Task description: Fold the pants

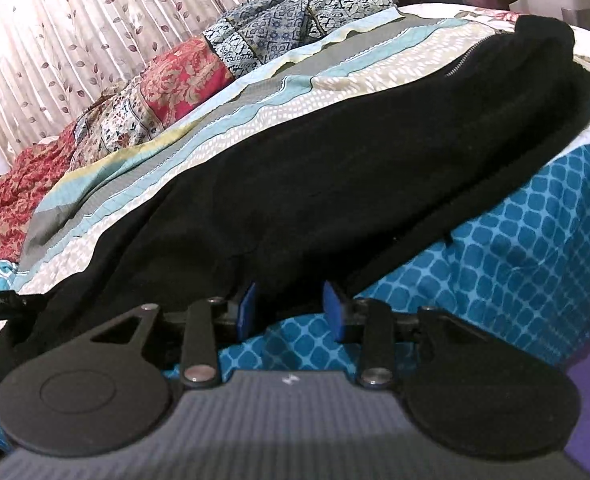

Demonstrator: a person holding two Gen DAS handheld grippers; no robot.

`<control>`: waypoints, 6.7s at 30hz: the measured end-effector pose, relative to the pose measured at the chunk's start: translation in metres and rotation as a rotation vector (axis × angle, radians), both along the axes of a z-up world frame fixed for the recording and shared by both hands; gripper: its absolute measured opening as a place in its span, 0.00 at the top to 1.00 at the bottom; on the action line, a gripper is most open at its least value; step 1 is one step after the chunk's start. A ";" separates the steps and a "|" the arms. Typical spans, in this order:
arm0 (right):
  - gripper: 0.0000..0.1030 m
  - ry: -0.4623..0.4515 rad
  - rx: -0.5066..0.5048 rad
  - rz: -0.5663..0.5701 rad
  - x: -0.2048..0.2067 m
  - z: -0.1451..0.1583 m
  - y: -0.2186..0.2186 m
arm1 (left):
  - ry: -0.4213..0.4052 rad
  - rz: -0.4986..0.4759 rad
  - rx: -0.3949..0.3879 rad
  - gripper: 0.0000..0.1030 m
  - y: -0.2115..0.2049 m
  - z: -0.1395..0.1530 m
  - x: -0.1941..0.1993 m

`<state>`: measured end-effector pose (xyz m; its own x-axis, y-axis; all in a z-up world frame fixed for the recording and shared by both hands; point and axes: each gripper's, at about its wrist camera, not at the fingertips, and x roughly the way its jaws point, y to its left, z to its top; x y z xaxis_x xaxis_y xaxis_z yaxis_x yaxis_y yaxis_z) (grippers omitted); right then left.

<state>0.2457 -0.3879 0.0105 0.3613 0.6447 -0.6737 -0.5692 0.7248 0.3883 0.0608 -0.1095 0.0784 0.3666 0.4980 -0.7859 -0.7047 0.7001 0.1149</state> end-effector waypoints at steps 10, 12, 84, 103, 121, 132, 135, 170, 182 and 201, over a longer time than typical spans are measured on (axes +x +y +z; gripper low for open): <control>0.61 -0.071 0.064 -0.022 0.000 0.020 -0.015 | -0.031 -0.005 0.043 0.44 -0.005 0.013 0.001; 0.59 -0.085 0.078 -0.043 0.005 0.023 -0.020 | -0.033 -0.003 0.048 0.43 -0.004 0.014 0.001; 0.80 -0.444 -0.112 0.384 -0.021 0.046 0.045 | -0.161 -0.077 -0.297 0.25 0.000 -0.010 -0.003; 0.64 -0.394 -0.031 0.306 -0.023 0.070 0.062 | -0.230 -0.033 -0.355 0.23 0.030 -0.008 -0.047; 0.61 -0.178 0.019 0.147 -0.036 0.053 0.103 | -0.578 0.473 -0.382 0.06 0.127 0.006 -0.266; 0.81 0.323 0.063 0.569 -0.138 -0.006 0.278 | -0.691 0.448 -0.638 0.02 0.126 -0.071 -0.248; 0.95 0.441 -0.071 0.578 -0.152 -0.053 0.322 | -0.673 0.409 -0.617 0.65 0.126 -0.074 -0.233; 0.20 0.210 0.187 0.137 -0.056 -0.004 0.166 | -0.361 -0.382 -0.197 0.25 0.005 0.014 -0.089; 0.71 0.066 0.041 0.245 -0.107 0.001 0.163 | -0.442 -0.190 -0.276 0.33 0.051 0.009 -0.080; 0.45 -0.149 0.133 -0.317 0.018 0.047 -0.016 | -0.388 -0.286 -0.375 0.39 0.055 0.001 0.006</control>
<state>0.2636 -0.4038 0.0572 0.6449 0.5633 -0.5165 -0.3815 0.8229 0.4211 0.0668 -0.0549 0.0798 0.7397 0.0531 -0.6708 -0.4242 0.8107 -0.4036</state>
